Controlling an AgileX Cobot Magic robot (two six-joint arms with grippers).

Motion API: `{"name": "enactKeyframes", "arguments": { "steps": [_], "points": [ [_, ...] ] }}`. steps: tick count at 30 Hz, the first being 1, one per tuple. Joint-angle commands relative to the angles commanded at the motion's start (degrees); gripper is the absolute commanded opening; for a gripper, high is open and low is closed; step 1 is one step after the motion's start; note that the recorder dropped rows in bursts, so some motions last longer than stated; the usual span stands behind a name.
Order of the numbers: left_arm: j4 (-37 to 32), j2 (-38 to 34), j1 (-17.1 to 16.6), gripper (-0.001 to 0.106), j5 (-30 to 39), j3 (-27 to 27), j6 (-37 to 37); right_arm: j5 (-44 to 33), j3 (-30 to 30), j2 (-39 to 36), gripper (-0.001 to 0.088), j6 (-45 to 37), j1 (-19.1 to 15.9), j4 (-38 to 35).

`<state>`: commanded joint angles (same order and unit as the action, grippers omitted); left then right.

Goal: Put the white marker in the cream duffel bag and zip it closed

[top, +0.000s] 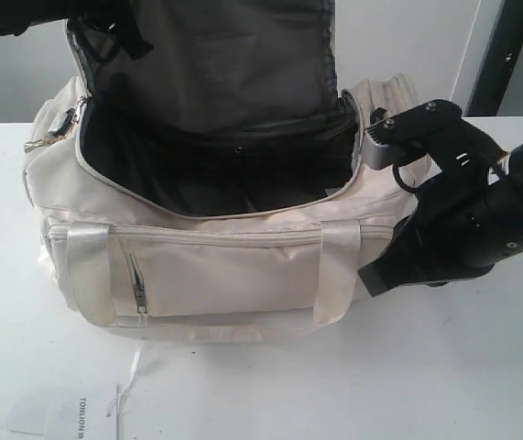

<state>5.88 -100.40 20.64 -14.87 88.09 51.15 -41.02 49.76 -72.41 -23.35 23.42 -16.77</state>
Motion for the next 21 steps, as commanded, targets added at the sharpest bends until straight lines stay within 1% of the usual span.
{"name": "enactKeyframes", "arguments": {
  "steps": [8, 11, 12, 16, 17, 21],
  "points": [
    [0.0, 0.0, 0.0, 0.013, 0.0, 0.0, 0.0, 6.32, -1.04, 0.0, 0.0, -0.47, 0.0, 0.27],
    [0.0, 0.0, 0.0, 0.013, 0.0, 0.0, 0.0, 7.22, -1.04, 0.0, 0.0, -0.72, 0.0, 0.27],
    [0.0, 0.0, 0.0, 0.013, 0.0, 0.0, 0.0, 7.01, -1.12, 0.0, 0.0, -0.72, 0.0, 0.12],
    [0.0, 0.0, 0.0, 0.013, 0.0, 0.0, 0.0, 0.71, -1.12, -0.22, 0.0, -0.75, 0.0, -6.67],
    [0.0, 0.0, 0.0, 0.013, 0.0, 0.0, 0.0, -0.28, -1.12, -0.22, 0.0, -0.75, 0.0, -7.06],
    [0.0, 0.0, 0.0, 0.013, 0.0, 0.0, 0.0, 1.83, -1.12, -0.22, 0.0, -1.0, 0.0, -6.39]
  ]
}}
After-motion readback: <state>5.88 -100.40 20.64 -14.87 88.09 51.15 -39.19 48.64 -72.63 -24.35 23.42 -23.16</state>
